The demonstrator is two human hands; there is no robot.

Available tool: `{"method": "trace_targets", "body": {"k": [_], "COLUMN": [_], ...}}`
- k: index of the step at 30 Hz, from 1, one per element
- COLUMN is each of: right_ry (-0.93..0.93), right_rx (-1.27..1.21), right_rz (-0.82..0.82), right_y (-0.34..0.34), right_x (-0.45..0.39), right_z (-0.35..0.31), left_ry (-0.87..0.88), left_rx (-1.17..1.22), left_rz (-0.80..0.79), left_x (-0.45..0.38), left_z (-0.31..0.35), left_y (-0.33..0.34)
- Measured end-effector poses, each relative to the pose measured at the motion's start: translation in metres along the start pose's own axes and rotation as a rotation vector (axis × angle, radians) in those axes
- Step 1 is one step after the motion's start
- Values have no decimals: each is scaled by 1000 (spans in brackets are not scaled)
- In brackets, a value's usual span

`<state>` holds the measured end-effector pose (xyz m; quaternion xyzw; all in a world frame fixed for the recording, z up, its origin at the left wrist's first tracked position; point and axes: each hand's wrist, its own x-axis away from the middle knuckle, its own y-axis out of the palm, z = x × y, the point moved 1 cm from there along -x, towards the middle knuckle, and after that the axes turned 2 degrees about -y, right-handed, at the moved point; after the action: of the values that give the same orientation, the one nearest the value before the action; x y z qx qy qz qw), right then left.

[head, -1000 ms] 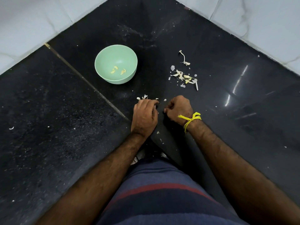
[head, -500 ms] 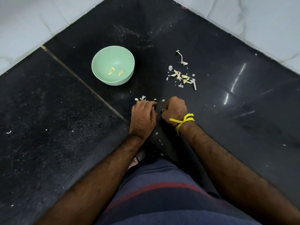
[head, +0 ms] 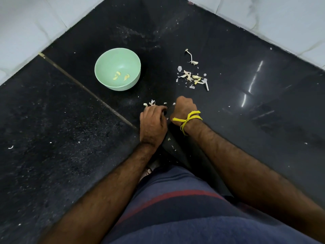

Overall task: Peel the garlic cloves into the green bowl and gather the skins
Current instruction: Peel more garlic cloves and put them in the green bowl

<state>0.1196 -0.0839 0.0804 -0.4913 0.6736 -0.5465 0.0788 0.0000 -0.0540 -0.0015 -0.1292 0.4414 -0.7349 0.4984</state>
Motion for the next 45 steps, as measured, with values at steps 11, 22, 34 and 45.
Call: {"method": "trace_targets", "body": {"k": [11, 22, 34, 45], "right_ry": [-116, -139, -107, -131], "right_rx": [118, -77, 15, -308], "right_rz": [37, 3, -20, 44], "right_y": [4, 6, -1, 13], "right_x": [-1, 1, -4, -2], "right_z": [-11, 24, 7, 42], "left_ry": [28, 141, 94, 127], "left_rx": [-70, -43, -43, 84], "left_rz": [-73, 34, -5, -17], "left_x": [-2, 8, 5, 2], "left_z": [5, 7, 3, 5], "left_y": [-2, -3, -1, -8]}}
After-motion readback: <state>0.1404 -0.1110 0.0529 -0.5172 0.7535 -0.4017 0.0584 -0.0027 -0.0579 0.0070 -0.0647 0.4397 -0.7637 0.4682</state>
